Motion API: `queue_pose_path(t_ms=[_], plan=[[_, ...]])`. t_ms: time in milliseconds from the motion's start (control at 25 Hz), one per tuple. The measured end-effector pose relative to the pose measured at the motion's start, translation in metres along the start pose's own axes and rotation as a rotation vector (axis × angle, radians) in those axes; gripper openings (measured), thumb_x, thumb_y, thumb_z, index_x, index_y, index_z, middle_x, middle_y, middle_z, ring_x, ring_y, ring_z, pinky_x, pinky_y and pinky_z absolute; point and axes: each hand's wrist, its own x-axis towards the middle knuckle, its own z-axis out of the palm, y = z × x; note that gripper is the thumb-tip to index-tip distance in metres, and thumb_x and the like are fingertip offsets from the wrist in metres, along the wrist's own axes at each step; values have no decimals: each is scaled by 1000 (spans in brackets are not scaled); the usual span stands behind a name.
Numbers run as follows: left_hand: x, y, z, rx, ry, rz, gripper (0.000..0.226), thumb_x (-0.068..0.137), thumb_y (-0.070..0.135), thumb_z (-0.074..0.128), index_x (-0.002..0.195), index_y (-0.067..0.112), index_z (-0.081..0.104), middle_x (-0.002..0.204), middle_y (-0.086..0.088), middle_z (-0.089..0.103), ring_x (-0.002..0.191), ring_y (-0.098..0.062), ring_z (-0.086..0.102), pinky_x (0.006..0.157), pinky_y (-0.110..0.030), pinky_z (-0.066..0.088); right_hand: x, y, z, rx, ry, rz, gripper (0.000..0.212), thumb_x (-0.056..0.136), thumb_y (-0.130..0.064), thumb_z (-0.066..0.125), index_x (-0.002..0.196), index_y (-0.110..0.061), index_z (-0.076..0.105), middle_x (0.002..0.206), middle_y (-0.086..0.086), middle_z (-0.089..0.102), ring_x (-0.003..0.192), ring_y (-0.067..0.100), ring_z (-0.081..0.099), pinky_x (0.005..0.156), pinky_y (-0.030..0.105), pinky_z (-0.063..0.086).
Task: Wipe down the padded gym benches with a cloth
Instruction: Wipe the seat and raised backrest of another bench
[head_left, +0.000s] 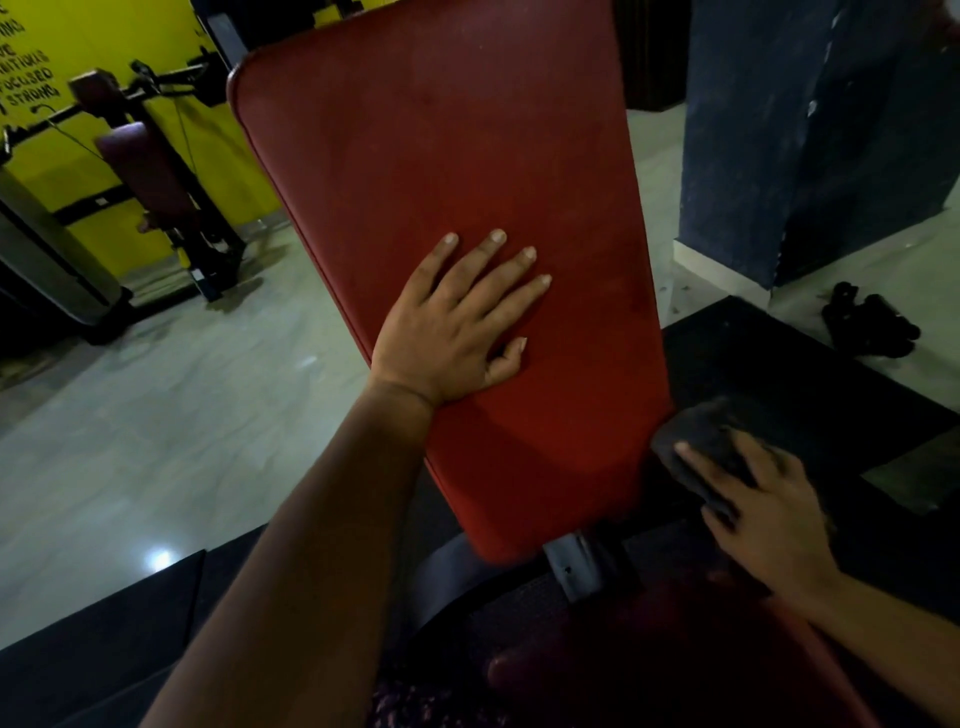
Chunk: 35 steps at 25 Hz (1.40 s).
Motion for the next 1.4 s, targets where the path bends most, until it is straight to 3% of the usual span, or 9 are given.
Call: queue_pose_path(t_ms=[120, 280, 520, 680, 800, 920, 1160, 1280, 1400], plan=[[1, -1, -1, 2, 2, 3, 53, 89, 46, 54, 137, 23, 59, 141, -1, 56, 132, -26, 52, 110, -48, 35, -14, -29, -5, 301, -40, 278, 105, 60, -4, 88, 141, -44, 34, 141, 18, 40, 106, 51, 50, 81, 51, 50], [1, 0, 0, -11, 6, -5, 52, 89, 45, 55, 136, 23, 60, 140, -1, 57, 131, -26, 52, 109, -49, 36, -32, -101, 6, 454, -334, 384, 117, 68, -22, 84, 146, -58, 5, 148, 16, 34, 114, 45, 49, 86, 47, 52], [2, 0, -1, -21, -4, -9, 52, 88, 45, 56, 135, 24, 60, 140, -1, 57, 131, -26, 52, 109, -49, 36, -24, -210, 13, 340, -549, -152, 103, 39, -43, 86, 135, -49, 47, 130, -1, 50, 85, 33, 60, 56, 44, 53], [1, 1, -1, -13, -10, -9, 53, 88, 46, 55, 136, 24, 60, 141, -1, 57, 132, -25, 52, 109, -49, 36, -21, -194, 25, 31, -504, -506, 79, 52, -47, 84, 126, -47, 56, 129, -8, 46, 92, 37, 48, 58, 48, 53], [1, 1, -1, -8, -15, -9, 54, 88, 46, 55, 137, 24, 59, 141, -1, 56, 132, -25, 51, 109, -49, 36, -23, -151, 31, -41, -381, -549, 78, 51, -39, 86, 123, -48, 59, 130, -6, 43, 96, 36, 44, 57, 51, 55], [1, 1, -1, -13, -18, -8, 54, 88, 46, 55, 138, 24, 58, 142, -1, 56, 133, -26, 50, 110, -49, 35, -19, -105, 23, -104, -378, -548, 107, 32, -31, 93, 129, -45, 50, 132, -1, 45, 99, 39, 44, 56, 52, 53], [0, 1, 0, 2, 5, -17, 55, 87, 46, 56, 136, 24, 59, 141, -1, 57, 132, -26, 51, 109, -49, 36, -39, -97, 9, 8, -622, -154, 101, 37, -33, 90, 129, -48, 52, 127, 5, 51, 85, 40, 61, 53, 48, 53], [0, 3, -1, 4, 1, -13, 53, 88, 45, 55, 136, 24, 59, 141, -1, 57, 132, -26, 52, 110, -48, 35, -54, -141, 19, 68, -625, -384, 91, 43, -38, 83, 128, -53, 51, 126, -2, 51, 83, 31, 62, 51, 43, 52], [2, 1, -2, -7, 0, -8, 52, 89, 44, 54, 136, 23, 59, 140, -2, 57, 131, -27, 52, 110, -48, 34, -37, -164, 30, 46, -434, -563, 54, 71, -37, 57, 123, -51, 59, 129, -5, 46, 92, 32, 50, 56, 43, 52]])
